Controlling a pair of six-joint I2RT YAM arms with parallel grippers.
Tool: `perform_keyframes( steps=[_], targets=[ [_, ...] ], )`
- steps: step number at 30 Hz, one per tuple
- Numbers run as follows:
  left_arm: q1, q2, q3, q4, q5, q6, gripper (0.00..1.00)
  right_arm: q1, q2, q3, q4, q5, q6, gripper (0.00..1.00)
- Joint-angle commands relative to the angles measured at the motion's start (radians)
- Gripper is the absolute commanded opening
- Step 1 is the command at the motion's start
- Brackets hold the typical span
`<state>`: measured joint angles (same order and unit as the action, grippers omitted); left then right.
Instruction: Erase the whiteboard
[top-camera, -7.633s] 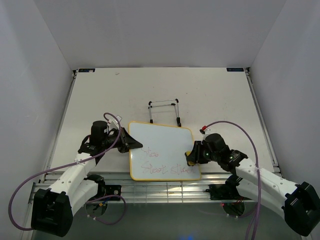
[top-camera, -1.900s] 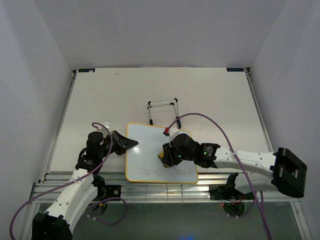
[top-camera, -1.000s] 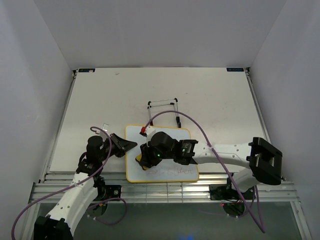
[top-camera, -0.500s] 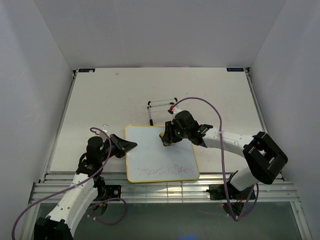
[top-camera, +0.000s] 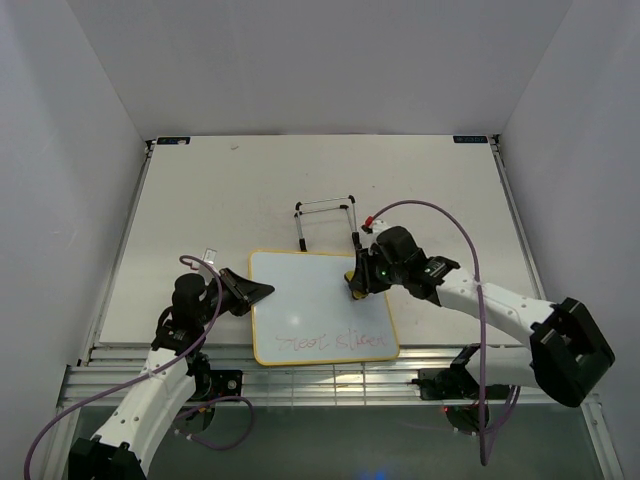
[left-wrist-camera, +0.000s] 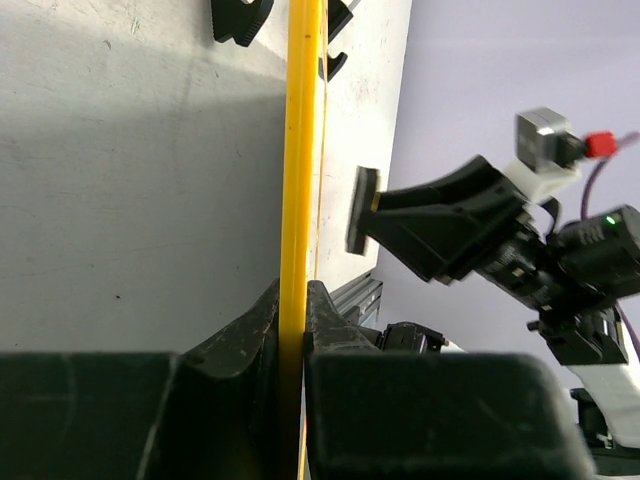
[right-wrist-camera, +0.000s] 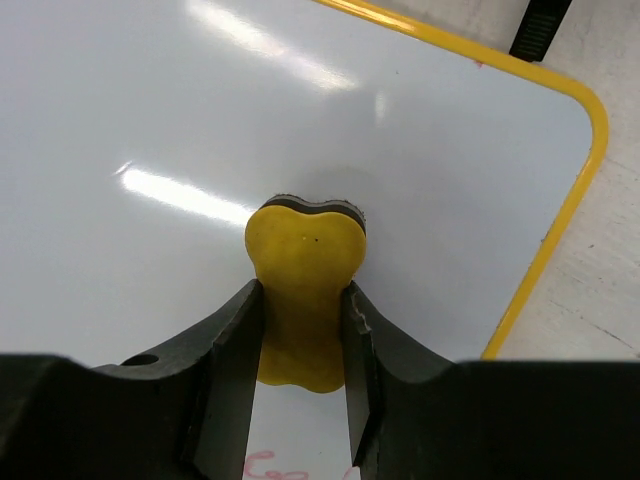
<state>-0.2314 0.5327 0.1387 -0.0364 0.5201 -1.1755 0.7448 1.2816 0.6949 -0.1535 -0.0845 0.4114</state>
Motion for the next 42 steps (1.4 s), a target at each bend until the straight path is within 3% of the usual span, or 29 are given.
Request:
perform_keyframes(
  steps=[1, 8, 12, 23, 33, 42],
  targets=[
    [-0.006, -0.011, 0.01, -0.017, 0.017, -0.03, 0.0, 0.027, -0.117, 0.029, -0.064, 0.003, 0.013, 0.21],
    [-0.006, -0.022, 0.006, -0.023, 0.012, -0.036, 0.0, 0.178, -0.205, 0.026, -0.073, 0.046, 0.082, 0.21],
    [-0.006, -0.039, 0.001, -0.031, 0.004, -0.044, 0.0, 0.346, -0.188, 0.08, -0.08, 0.143, 0.119, 0.2],
    [-0.008, -0.036, 0.009, -0.036, 0.009, -0.041, 0.0, 0.643, 0.054, 0.276, -0.035, 0.226, 0.11, 0.2],
    [-0.009, -0.034, 0.015, -0.04, 0.014, -0.036, 0.0, 0.708, 0.234, 0.433, -0.026, 0.213, 0.061, 0.2],
    [-0.009, -0.03, 0.022, -0.042, 0.011, -0.039, 0.0, 0.702, 0.243, 0.364, -0.038, 0.226, 0.063, 0.2]
  ],
)
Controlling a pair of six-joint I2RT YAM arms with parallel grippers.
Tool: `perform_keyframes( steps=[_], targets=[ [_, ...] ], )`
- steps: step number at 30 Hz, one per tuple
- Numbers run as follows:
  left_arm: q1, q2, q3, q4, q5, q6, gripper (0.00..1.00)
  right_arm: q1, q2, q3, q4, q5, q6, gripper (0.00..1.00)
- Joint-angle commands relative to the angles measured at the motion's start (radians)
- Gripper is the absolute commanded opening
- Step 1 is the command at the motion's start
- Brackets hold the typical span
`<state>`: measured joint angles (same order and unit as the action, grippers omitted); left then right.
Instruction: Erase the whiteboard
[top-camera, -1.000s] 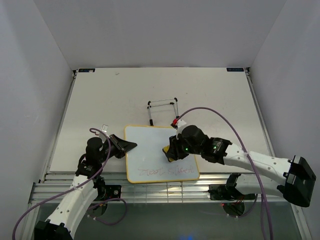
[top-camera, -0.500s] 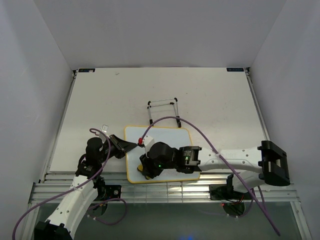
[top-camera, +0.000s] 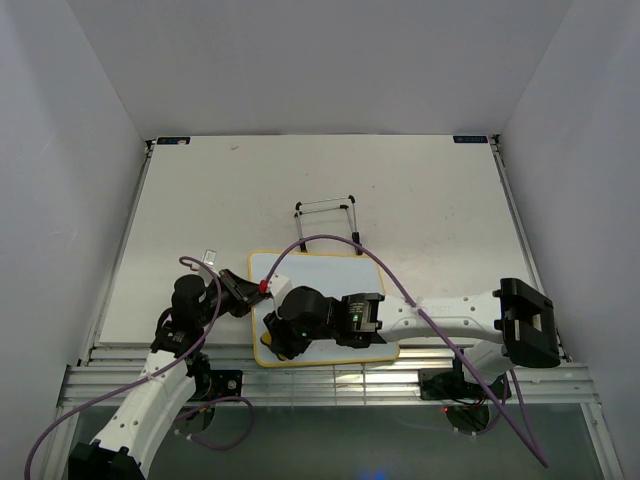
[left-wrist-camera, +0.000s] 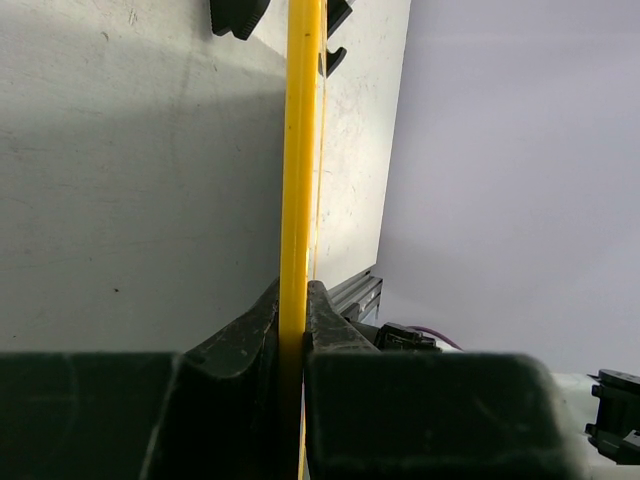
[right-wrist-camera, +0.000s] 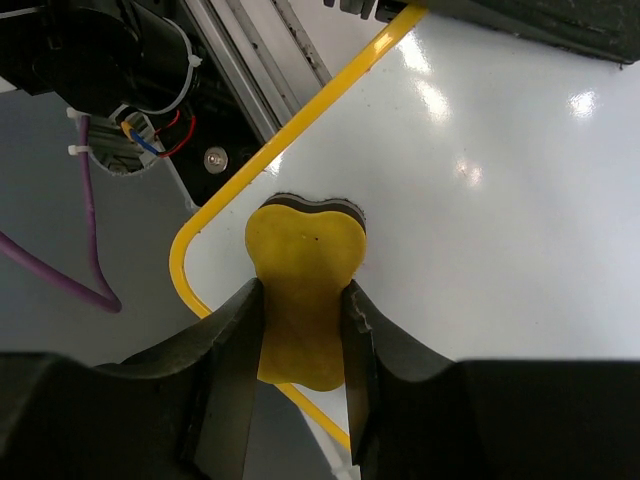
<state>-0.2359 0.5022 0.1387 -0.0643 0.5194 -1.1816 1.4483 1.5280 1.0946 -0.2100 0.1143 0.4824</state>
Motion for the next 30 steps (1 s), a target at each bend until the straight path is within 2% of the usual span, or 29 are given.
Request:
perform_keyframes(
  steps=[1, 12, 20, 24, 27, 30],
  targets=[
    [-0.005, 0.002, 0.024, -0.014, 0.011, -0.032, 0.0, -0.002, -0.014, -0.05, 0.015, 0.031, -0.004, 0.2],
    [-0.005, 0.009, 0.019, -0.014, 0.008, -0.035, 0.0, -0.045, -0.169, -0.323, 0.004, 0.059, 0.097, 0.2],
    [-0.005, 0.009, 0.019, -0.014, 0.011, -0.027, 0.0, -0.135, -0.411, -0.637, -0.008, 0.07, 0.214, 0.2],
    [-0.005, 0.009, 0.016, -0.014, 0.01, -0.027, 0.0, -0.187, -0.583, -0.729, -0.077, 0.084, 0.245, 0.2],
    [-0.005, 0.009, 0.015, -0.014, 0.01, -0.027, 0.0, -0.218, -0.653, -0.759, -0.095, 0.084, 0.248, 0.2],
    [-0.006, 0.007, 0.013, -0.012, 0.01, -0.029, 0.0, -0.223, -0.634, -0.728, -0.088, 0.079, 0.225, 0.2]
  ],
)
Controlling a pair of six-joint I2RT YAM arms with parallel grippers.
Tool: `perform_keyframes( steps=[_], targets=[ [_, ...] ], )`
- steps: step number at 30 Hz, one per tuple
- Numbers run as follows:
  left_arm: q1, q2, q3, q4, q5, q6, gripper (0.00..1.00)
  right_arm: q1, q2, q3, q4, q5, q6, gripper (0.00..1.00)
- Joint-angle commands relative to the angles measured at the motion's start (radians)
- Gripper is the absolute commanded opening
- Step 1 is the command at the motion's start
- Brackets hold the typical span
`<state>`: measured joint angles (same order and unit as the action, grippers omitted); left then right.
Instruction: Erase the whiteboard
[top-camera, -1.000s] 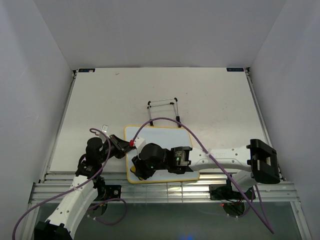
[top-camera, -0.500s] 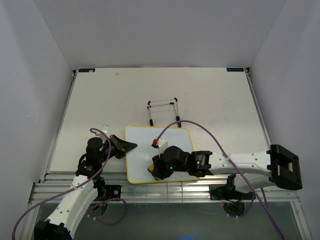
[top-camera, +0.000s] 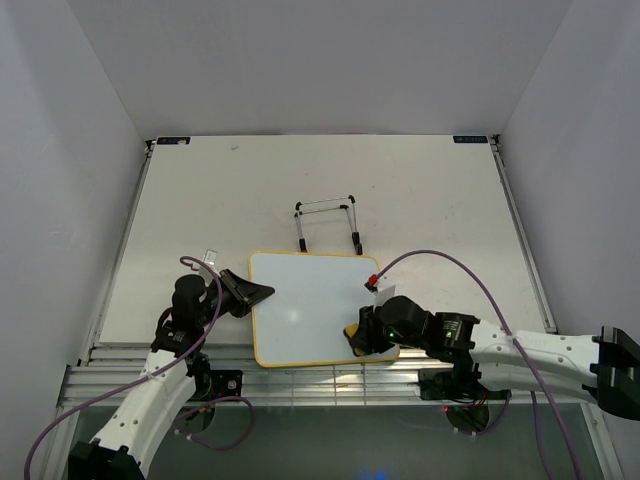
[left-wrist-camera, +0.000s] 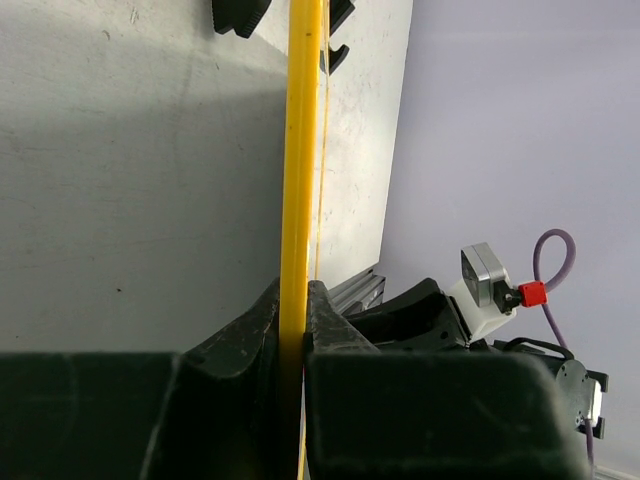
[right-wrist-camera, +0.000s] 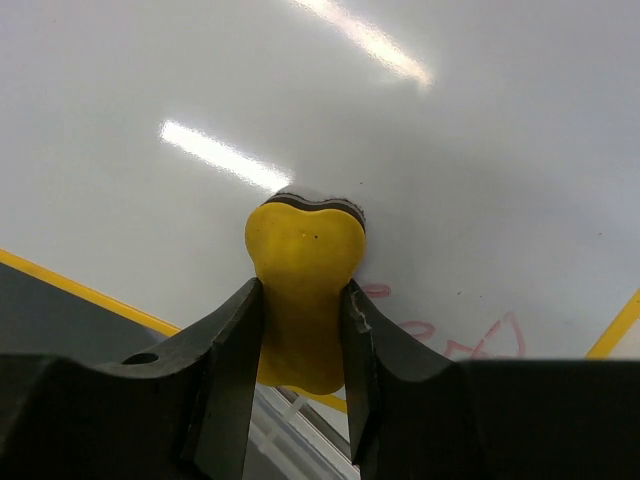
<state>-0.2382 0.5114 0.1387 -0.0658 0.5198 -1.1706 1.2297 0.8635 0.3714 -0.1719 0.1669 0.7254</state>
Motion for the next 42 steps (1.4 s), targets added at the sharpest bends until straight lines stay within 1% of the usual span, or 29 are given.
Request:
perform_keyframes(
  steps=[1, 6, 9, 11, 13, 14, 17, 20, 24, 29, 33, 36, 37, 42],
  targets=[
    [-0.004, -0.002, 0.013, -0.011, 0.009, -0.04, 0.0, -0.004, 0.048, 0.012, -0.123, 0.02, -0.029, 0.2],
    [-0.004, -0.01, 0.013, -0.012, 0.011, -0.043, 0.0, -0.001, 0.188, 0.138, -0.04, -0.038, -0.09, 0.2],
    [-0.004, -0.008, 0.013, -0.012, 0.014, -0.04, 0.0, 0.02, 0.268, 0.24, 0.017, -0.058, -0.113, 0.2],
    [-0.006, -0.01, 0.013, -0.012, 0.013, -0.041, 0.0, 0.056, 0.316, 0.335, 0.041, -0.063, -0.133, 0.2],
    [-0.006, -0.011, 0.01, -0.012, 0.011, -0.046, 0.0, 0.095, 0.397, 0.398, 0.051, -0.064, -0.145, 0.2],
    [-0.007, -0.011, 0.009, -0.012, 0.011, -0.046, 0.0, 0.108, 0.454, 0.459, 0.052, -0.066, -0.161, 0.2],
    [-0.006, -0.017, 0.009, -0.014, 0.011, -0.046, 0.0, 0.152, 0.532, 0.564, 0.054, -0.082, -0.184, 0.2],
    [-0.007, -0.019, 0.007, -0.017, 0.011, -0.046, 0.0, 0.192, 0.639, 0.63, 0.043, -0.089, -0.199, 0.2],
    [-0.007, -0.022, 0.006, -0.015, 0.011, -0.046, 0.0, 0.22, 0.698, 0.704, 0.038, -0.104, -0.208, 0.2],
    [-0.007, -0.02, 0.006, -0.019, 0.011, -0.047, 0.0, 0.218, 0.717, 0.706, 0.032, -0.076, -0.218, 0.2],
    [-0.009, -0.017, 0.012, -0.017, 0.013, -0.046, 0.0, 0.192, 0.683, 0.655, -0.001, -0.021, -0.196, 0.2],
    [-0.009, -0.013, 0.016, -0.019, 0.016, -0.04, 0.0, 0.154, 0.634, 0.566, -0.031, 0.017, -0.156, 0.2],
    [-0.007, -0.011, 0.016, -0.019, 0.016, -0.038, 0.0, 0.14, 0.619, 0.511, -0.038, 0.023, -0.132, 0.2],
    [-0.009, -0.011, 0.013, -0.019, 0.02, -0.035, 0.0, 0.062, 0.502, 0.338, -0.075, 0.04, -0.064, 0.2]
  ],
)
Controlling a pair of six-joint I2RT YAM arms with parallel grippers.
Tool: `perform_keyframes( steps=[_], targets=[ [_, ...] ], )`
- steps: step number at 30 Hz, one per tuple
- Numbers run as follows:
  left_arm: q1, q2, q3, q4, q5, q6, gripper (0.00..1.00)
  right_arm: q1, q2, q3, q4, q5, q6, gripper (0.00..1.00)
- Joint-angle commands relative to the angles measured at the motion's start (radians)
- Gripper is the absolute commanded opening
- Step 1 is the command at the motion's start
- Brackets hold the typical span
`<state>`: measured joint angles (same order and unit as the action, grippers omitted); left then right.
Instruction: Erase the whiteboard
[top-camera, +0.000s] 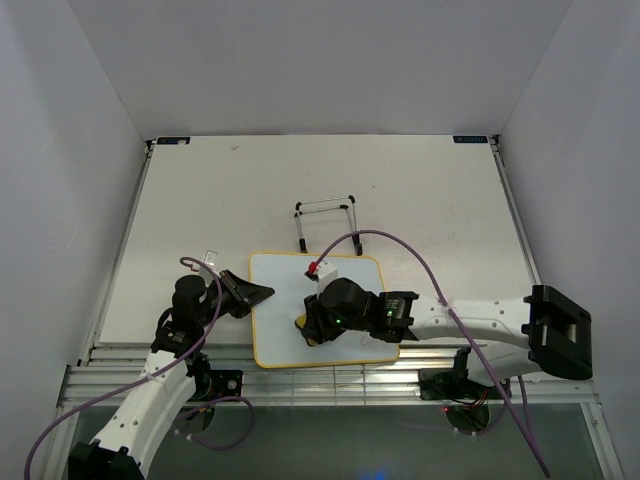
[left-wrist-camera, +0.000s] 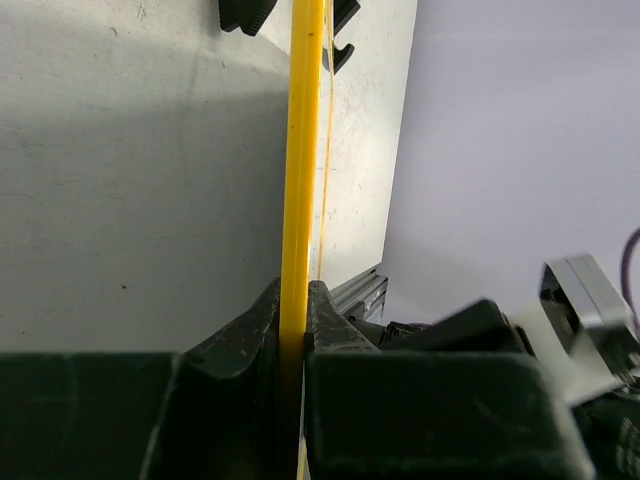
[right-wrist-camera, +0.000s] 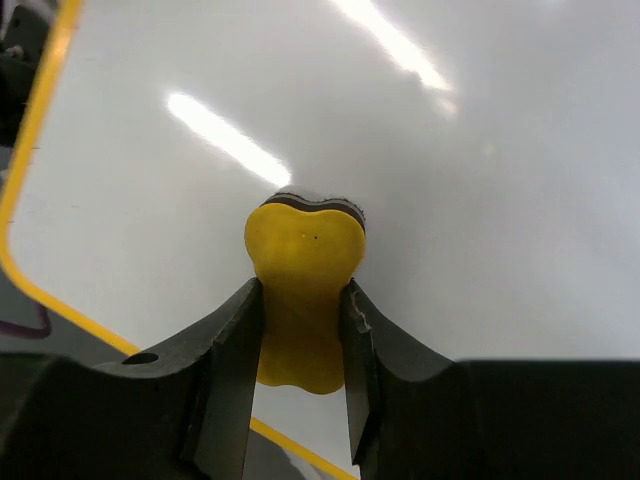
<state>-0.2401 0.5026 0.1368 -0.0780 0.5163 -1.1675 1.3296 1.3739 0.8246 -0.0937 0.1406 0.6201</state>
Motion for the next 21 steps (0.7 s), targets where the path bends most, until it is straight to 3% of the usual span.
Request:
perform_keyframes(
  steps=[1, 14, 21],
  targets=[
    [-0.007, -0.001, 0.015, -0.008, 0.024, -0.038, 0.0, -0.05, -0.027, -0.142, -0.159, 0.065, 0.049, 0.2],
    [-0.008, -0.016, 0.007, -0.025, 0.017, -0.043, 0.0, -0.309, -0.49, -0.567, -0.19, -0.073, 0.133, 0.21],
    [-0.007, -0.016, 0.014, -0.028, 0.011, -0.043, 0.0, -0.391, -0.547, -0.616, -0.254, -0.113, 0.176, 0.2]
  ],
)
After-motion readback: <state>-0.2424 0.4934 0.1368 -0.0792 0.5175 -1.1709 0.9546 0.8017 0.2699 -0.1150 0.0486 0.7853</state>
